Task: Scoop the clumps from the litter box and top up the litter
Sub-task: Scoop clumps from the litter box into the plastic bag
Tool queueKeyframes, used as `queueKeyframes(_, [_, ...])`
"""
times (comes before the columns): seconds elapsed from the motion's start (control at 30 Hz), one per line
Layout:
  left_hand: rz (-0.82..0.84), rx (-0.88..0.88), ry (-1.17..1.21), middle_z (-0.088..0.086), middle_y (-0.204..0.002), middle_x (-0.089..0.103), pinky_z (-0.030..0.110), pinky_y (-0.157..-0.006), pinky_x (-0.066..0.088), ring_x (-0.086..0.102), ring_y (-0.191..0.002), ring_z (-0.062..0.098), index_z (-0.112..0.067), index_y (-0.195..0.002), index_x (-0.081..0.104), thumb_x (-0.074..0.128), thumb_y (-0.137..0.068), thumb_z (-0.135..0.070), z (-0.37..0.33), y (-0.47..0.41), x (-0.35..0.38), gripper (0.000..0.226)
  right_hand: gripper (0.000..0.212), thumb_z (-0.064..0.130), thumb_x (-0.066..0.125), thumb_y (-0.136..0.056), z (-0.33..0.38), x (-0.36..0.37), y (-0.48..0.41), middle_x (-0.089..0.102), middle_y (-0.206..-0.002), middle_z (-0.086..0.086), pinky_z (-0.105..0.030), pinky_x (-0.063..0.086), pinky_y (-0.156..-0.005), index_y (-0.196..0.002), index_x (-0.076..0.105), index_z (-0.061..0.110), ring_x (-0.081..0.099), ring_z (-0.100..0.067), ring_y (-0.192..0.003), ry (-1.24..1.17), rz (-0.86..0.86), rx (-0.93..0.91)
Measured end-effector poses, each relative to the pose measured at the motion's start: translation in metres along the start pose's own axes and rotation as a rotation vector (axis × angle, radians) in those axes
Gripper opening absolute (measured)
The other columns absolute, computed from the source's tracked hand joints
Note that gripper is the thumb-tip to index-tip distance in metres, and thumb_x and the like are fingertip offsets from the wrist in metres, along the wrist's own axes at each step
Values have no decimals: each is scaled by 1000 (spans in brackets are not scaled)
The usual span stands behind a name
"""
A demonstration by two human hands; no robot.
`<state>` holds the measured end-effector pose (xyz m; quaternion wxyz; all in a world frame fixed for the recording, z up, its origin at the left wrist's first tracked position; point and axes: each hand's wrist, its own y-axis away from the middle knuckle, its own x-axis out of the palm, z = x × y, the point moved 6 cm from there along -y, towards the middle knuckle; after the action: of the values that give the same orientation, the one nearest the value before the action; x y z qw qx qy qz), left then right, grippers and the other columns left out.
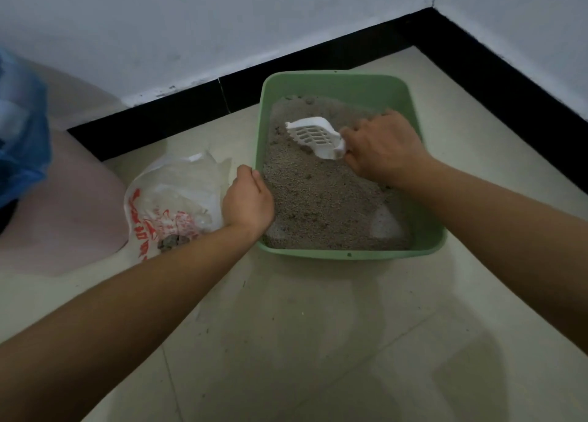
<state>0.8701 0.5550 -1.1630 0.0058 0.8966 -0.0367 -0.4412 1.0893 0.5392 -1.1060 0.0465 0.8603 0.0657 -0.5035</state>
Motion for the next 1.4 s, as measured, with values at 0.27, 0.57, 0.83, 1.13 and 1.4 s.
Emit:
queueKeyframes(0.27, [23,-28,73,9,-85,51,35,-67,37,48,-76,28,-9,-100,45,27,-105,-28,-1,4,-2,26,50,64,35,-88,-15,1,54,53,-57,6,-23,45,-48,-73,60,23,54,-14,-50,-86,157,-117])
queueKeyframes(0.57, [25,-55,152,2,-86,51,33,-68,34,48,-79,24,-7,-106,52,28,-105,-30,3,6,-3,34,50,64,49,-88,-18,29,62,58,-72,-4,-27,42,-60,-73,57,17,55,-17,-65,-413,547,329])
queueKeyframes(0.83, [4,-45,152,0,-77,47,33,-64,31,45,-72,23,-11,-97,46,28,-106,-29,4,4,0,27,53,63,47,-91,31,69,37,53,-67,-5,-26,33,-52,-66,52,16,51,-20,-60,-867,539,537])
queueKeyframes(1.13, [-11,-50,129,-5,-68,44,33,-59,32,42,-59,15,-12,-94,43,29,-105,-29,5,1,0,25,58,62,47,-91,52,74,24,51,-56,-1,-28,32,-52,-60,54,13,52,-20,-57,-1048,253,622])
queueKeyframes(1.4, [2,-46,156,1,-74,47,37,-64,37,49,-73,27,-11,-95,43,29,-105,-29,3,2,-1,25,55,59,56,-90,23,67,73,45,-51,3,-32,33,-52,-62,49,13,46,-13,-52,-1183,87,719])
